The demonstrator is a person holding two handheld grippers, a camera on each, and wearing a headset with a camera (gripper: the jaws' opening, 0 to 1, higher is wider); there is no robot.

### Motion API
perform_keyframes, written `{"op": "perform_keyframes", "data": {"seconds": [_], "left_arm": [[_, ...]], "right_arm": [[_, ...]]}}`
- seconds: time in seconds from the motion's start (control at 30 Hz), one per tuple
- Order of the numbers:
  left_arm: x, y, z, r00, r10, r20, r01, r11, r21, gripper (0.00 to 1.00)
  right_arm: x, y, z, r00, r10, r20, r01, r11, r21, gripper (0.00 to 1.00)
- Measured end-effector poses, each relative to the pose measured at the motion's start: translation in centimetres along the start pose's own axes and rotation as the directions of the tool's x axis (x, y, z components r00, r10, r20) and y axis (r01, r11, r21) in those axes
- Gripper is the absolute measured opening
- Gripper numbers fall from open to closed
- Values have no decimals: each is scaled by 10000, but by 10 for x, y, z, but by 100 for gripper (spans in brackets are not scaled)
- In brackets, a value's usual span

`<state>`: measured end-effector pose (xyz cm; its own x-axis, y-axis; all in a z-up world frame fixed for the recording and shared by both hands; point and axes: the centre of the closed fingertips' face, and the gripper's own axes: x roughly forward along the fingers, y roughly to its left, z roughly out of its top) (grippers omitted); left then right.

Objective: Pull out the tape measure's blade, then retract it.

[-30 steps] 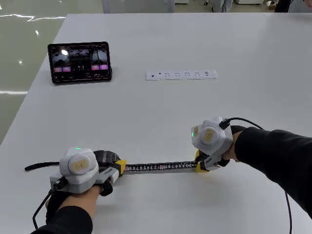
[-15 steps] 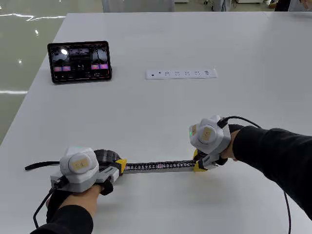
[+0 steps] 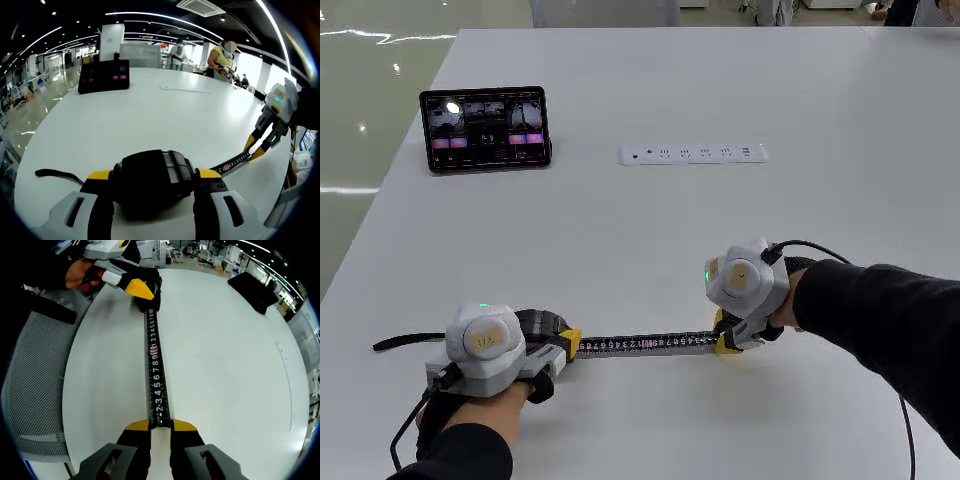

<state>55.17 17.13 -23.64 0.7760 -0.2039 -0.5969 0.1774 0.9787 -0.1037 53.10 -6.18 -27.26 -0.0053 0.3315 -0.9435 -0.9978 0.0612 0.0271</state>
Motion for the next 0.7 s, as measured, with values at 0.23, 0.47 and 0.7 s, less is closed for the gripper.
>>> {"op": "perform_keyframes", "data": {"seconds": [0.23, 0.47, 0.7], "left_arm": [[0, 0, 0, 10000, -25, -16, 25, 10000, -3, 60], [1, 1, 0, 10000, -35, -22, 35, 10000, -4, 60], [1, 1, 0, 10000, -36, -48, 36, 10000, -12, 60]], "right_arm": [[1, 0, 3, 10000, 6, 14, -6, 10000, -24, 10], [2, 0, 6, 10000, 26, -4, -26, 10000, -43, 10], [4, 0, 10, 10000, 50, 18, -50, 10000, -52, 10]]}}
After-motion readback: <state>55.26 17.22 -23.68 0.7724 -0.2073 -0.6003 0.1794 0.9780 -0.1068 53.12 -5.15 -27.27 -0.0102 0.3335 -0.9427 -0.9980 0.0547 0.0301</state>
